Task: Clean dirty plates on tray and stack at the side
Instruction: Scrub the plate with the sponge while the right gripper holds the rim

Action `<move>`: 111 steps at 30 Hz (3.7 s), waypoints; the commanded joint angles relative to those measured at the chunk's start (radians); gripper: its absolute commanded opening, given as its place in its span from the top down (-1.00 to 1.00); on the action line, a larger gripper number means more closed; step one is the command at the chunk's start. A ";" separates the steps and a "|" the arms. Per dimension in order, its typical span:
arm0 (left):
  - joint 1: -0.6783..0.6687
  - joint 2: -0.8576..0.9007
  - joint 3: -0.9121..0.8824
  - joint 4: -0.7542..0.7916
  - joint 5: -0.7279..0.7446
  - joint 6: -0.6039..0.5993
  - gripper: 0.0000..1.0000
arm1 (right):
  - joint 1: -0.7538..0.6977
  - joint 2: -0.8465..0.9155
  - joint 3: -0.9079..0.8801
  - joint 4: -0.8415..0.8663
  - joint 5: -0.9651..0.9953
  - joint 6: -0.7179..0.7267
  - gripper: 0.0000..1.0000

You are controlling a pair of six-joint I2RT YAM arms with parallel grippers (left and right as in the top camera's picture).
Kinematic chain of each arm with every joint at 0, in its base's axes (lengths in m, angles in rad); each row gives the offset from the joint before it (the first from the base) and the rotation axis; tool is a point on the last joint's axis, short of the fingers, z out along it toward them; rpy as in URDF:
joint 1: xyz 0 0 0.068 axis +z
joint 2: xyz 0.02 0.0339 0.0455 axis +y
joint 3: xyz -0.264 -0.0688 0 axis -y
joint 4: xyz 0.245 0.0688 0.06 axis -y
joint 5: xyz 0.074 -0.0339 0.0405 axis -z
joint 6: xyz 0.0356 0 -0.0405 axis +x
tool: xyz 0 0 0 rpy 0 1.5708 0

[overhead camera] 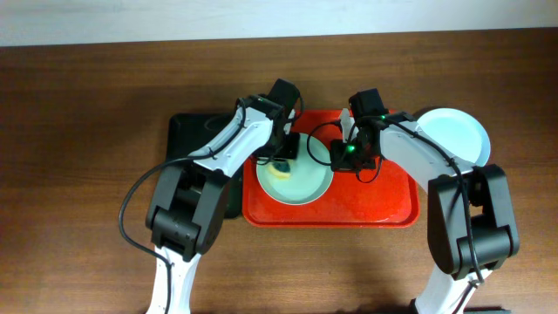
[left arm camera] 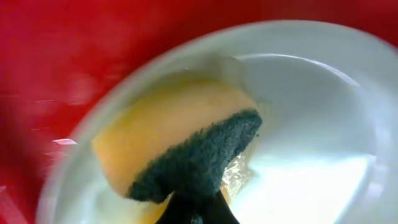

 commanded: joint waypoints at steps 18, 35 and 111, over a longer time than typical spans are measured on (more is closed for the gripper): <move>0.031 -0.110 -0.124 0.040 -0.004 -0.043 1.00 | 0.011 0.011 -0.008 0.003 -0.018 -0.005 0.92; 0.021 -0.117 -0.286 0.174 0.263 -0.095 1.00 | 0.011 0.011 -0.008 0.004 -0.018 -0.005 0.92; 0.044 -0.376 -0.200 0.025 -0.053 -0.084 1.00 | 0.010 0.005 0.020 -0.050 -0.010 -0.005 0.55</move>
